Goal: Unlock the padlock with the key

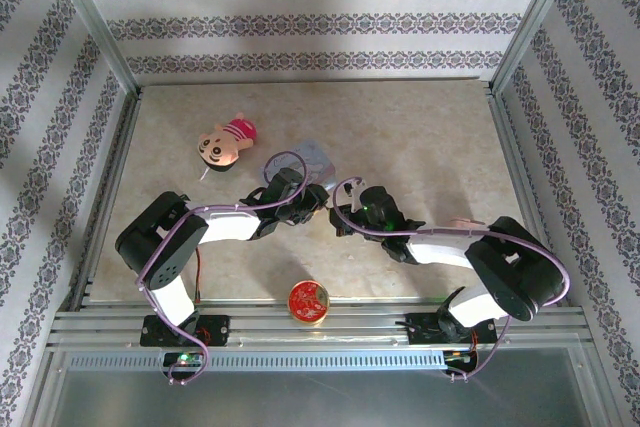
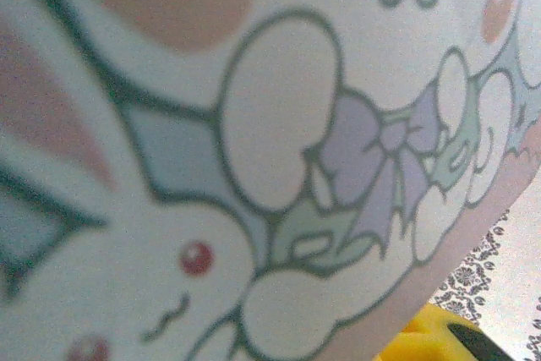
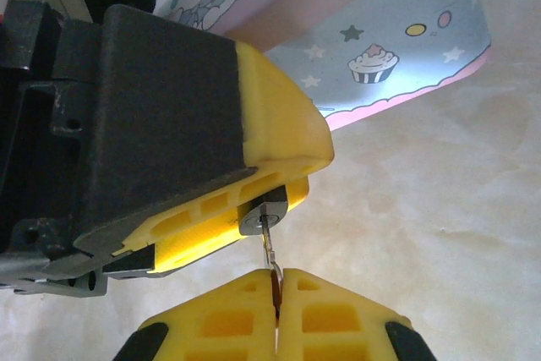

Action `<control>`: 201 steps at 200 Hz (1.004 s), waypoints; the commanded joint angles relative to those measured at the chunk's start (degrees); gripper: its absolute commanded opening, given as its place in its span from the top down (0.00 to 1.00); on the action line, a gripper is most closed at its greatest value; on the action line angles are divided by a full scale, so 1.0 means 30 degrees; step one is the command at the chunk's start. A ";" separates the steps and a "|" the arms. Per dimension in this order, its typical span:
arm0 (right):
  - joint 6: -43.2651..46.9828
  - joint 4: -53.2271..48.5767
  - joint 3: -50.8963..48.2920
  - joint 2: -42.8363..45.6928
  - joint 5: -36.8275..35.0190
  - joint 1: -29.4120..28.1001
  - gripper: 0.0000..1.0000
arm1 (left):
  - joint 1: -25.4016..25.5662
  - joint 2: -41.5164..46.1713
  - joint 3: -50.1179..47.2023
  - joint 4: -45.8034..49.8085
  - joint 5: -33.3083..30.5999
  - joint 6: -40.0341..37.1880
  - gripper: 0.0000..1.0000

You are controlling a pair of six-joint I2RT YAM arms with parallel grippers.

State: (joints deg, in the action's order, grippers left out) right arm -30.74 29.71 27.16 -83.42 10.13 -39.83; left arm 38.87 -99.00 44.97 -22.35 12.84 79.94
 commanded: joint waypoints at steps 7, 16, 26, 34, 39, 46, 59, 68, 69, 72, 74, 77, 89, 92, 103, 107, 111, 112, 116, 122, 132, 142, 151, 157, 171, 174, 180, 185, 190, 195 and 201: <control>0.0617 0.2187 0.0732 0.0919 0.1058 0.0530 1.00 | 0.0050 -0.0294 -0.0641 0.0975 0.2325 0.1507 0.80; 0.0338 0.2314 0.0707 0.0941 0.1256 0.0687 1.00 | 0.0050 -0.0255 -0.0708 0.0975 0.2268 0.1551 0.80; 0.0109 0.2400 0.0733 0.0926 0.1545 0.0865 1.00 | 0.0050 -0.0222 -0.0763 0.0975 0.2231 0.1565 0.80; -0.0084 0.2400 0.0776 0.0899 0.1816 0.0995 1.00 | 0.0048 -0.0171 -0.0830 0.0924 0.2194 0.1593 0.80; -0.0172 0.2426 0.0817 0.0869 0.2044 0.1089 1.00 | 0.0050 -0.0164 -0.0863 0.0881 0.2183 0.1621 0.80; -0.0308 0.2451 0.0876 0.0814 0.2344 0.1172 1.00 | 0.0049 -0.0140 -0.0914 0.0786 0.2169 0.1653 0.80; -0.0572 0.2487 0.0981 0.0710 0.2869 0.1334 1.00 | 0.0047 -0.0164 -0.0956 0.0770 0.2182 0.1654 0.80; -0.0745 0.2542 0.1024 0.0676 0.3182 0.1423 1.00 | 0.0050 -0.0156 -0.1008 0.0770 0.2140 0.1683 0.80; -0.0757 0.2544 0.1025 0.0662 0.3198 0.1433 1.00 | 0.0050 -0.0160 -0.1012 0.0770 0.2138 0.1683 0.80; -0.0822 0.2572 0.1026 0.0653 0.3275 0.1441 1.00 | 0.0050 -0.0163 -0.1026 0.0774 0.2151 0.1683 0.80; -0.0848 0.2575 0.1026 0.0671 0.3311 0.1471 1.00 | 0.0050 -0.0164 -0.1040 0.0771 0.2139 0.1675 0.80; -0.0903 0.2601 0.1033 0.0654 0.3351 0.1493 1.00 | 0.0050 -0.0189 -0.1019 0.0770 0.2154 0.1704 0.80; -0.1015 0.2630 0.0997 0.0702 0.3420 0.1572 1.00 | 0.0031 -0.0244 -0.1016 0.0741 0.2202 0.1759 0.80; -0.1045 0.2634 0.0971 0.0746 0.3398 0.1561 1.00 | 0.0059 -0.0251 -0.1016 0.0726 0.2199 0.1769 0.80; -0.1149 0.2678 0.0913 0.0808 0.3419 0.1664 1.00 | 0.0022 -0.0296 -0.1004 0.0689 0.2295 0.1855 0.80; -0.1175 0.2686 0.0927 0.0857 0.3435 0.1678 1.00 | 0.0036 -0.0335 -0.0989 0.0682 0.2288 0.1886 0.80; -0.1204 0.2665 0.0910 0.0897 0.3474 0.1704 1.00 | 0.0022 -0.0339 -0.0997 0.0709 0.2316 0.1910 0.80; -0.1221 0.2664 0.0909 0.0889 0.3491 0.1705 1.00 | 0.0021 -0.0325 -0.0992 0.0710 0.2314 0.1913 0.80; -0.1223 0.2664 0.0909 0.0939 0.3547 0.1720 1.00 | 0.0025 -0.0339 -0.1001 0.0726 0.2345 0.1939 0.80; -0.1259 0.2664 0.0909 0.0998 0.3608 0.1766 0.99 | 0.0028 -0.0332 -0.0992 0.0797 0.2353 0.1967 0.80; -0.1310 0.2635 0.0909 0.1126 0.3752 0.1793 0.98 | 0.0029 -0.0294 -0.0959 0.0897 0.2344 0.1989 0.80; -0.1324 0.2620 0.0881 0.1239 0.3828 0.1854 0.98 | 0.0021 -0.0212 -0.0962 0.1022 0.2328 0.1994 0.80; -0.1408 0.2605 0.0855 0.1306 0.3845 0.1908 0.98 | 0.0020 -0.0157 -0.0900 0.1196 0.2297 0.1975 0.80; -0.1464 0.2605 0.0878 0.1373 0.3928 0.1967 0.98 | 0.0023 -0.0113 -0.0907 0.1334 0.2283 0.1996 0.80; -0.1501 0.2555 0.0909 0.1479 0.4063 0.2006 0.99 | 0.0021 -0.0047 -0.0887 0.1577 0.2282 0.2054 0.80; -0.1475 0.2485 0.0934 0.1509 0.4039 0.2011 1.00 | 0.0036 -0.0032 -0.0857 0.1610 0.2322 0.2099 0.80; -0.1431 0.2313 0.0981 0.1576 0.4010 0.1999 1.00 | 0.0021 -0.0045 -0.0843 0.1647 0.2349 0.2215 0.80; -0.1345 0.2119 0.1022 0.1634 0.3966 0.2001 1.00 | 0.0021 -0.0046 -0.0844 0.1663 0.2372 0.2274 0.80; -0.1257 0.1893 0.1077 0.1712 0.3856 0.1988 1.00 | 0.0021 -0.0047 -0.0818 0.1742 0.2414 0.2362 0.80; -0.1146 0.1566 0.1138 0.1795 0.3663 0.1928 1.00 | 0.0021 -0.0047 -0.0783 0.1838 0.2448 0.2396 0.80; -0.0957 0.1021 0.1262 0.1904 0.3343 0.1845 1.00 | 0.0021 -0.0047 -0.0719 0.2058 0.2437 0.2411 0.80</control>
State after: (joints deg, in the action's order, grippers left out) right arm -34.54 28.01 27.18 -81.28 20.43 -34.59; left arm 38.87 -98.08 44.31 -23.99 14.66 83.02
